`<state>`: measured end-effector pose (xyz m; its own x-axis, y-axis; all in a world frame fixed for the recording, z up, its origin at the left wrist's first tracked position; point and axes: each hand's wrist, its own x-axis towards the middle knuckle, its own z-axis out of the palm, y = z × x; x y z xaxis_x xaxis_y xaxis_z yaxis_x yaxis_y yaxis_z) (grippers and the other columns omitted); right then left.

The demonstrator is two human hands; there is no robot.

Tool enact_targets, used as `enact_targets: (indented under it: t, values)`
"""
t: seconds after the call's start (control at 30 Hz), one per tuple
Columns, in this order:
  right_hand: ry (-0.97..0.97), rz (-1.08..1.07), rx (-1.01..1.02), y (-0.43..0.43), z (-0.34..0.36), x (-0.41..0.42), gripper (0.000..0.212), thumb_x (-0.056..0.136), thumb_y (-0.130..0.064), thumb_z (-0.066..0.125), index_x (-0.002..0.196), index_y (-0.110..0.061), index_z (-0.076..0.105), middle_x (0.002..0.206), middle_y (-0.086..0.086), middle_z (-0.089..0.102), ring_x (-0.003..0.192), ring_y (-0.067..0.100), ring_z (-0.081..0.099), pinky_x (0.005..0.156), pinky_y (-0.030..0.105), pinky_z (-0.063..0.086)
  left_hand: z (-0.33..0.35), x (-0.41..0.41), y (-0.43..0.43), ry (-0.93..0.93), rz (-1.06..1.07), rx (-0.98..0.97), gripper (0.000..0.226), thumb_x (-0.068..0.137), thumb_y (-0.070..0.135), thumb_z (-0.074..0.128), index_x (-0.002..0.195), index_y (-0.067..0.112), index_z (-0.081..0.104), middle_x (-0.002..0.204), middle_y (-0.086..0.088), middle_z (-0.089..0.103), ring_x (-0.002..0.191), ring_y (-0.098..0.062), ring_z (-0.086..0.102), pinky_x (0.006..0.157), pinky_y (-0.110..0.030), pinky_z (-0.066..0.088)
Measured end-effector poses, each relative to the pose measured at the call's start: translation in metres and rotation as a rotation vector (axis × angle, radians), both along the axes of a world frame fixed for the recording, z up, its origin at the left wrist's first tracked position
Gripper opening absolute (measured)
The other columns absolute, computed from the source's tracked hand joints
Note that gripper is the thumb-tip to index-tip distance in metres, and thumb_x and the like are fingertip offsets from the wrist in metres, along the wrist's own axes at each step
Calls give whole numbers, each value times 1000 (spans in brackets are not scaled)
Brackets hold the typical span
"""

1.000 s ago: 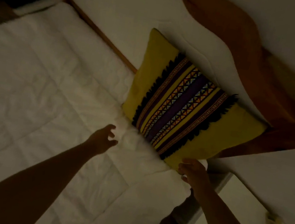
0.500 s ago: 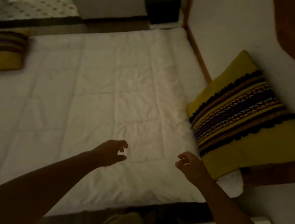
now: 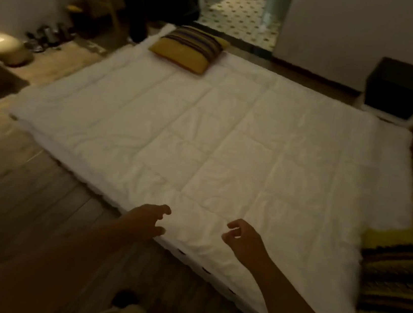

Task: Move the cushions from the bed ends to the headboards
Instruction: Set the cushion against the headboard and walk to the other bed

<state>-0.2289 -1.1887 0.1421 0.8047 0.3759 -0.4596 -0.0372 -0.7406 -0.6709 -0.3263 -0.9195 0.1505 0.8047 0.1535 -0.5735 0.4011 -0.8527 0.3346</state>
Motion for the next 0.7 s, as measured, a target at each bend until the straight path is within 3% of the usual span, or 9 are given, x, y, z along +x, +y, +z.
enact_targets:
  t: [0.13,0.23,0.4,0.57,0.7]
  values:
    - [-32,211,-21,141,9,-14,34,91,-32,67,120,-17,57,111,1,65,100,18,62,79,25,43,5,-58,109,-18,266,-38,57,87,31,69,139,27,49,140,0,57,121,-16,58,102,-29,44]
    - [-53,353,-49,249,11,-33,34,92,-34,66,120,-18,56,110,0,64,96,16,60,78,25,43,15,-103,191,-53,392,-28,57,88,31,67,142,21,50,142,-3,56,128,-20,55,105,-32,42]
    - [-84,623,-87,406,11,-71,34,92,-34,65,120,-18,54,107,1,65,91,17,63,69,21,43,28,-157,289,-74,570,-45,51,91,24,64,139,15,53,137,-8,58,124,-23,56,95,-30,43]
    - [-119,830,-71,522,16,-96,31,91,-33,65,117,-22,53,87,-12,58,74,4,59,57,14,39,25,-208,373,-29,741,-73,62,88,32,68,145,21,46,147,-5,51,133,-22,50,109,-35,42]
    - [-104,915,-66,610,7,-106,29,90,-33,67,114,-21,54,94,-2,64,81,11,61,65,20,47,24,-233,437,-63,872,-101,53,90,30,67,140,17,54,137,-7,59,123,-22,57,102,-32,48]
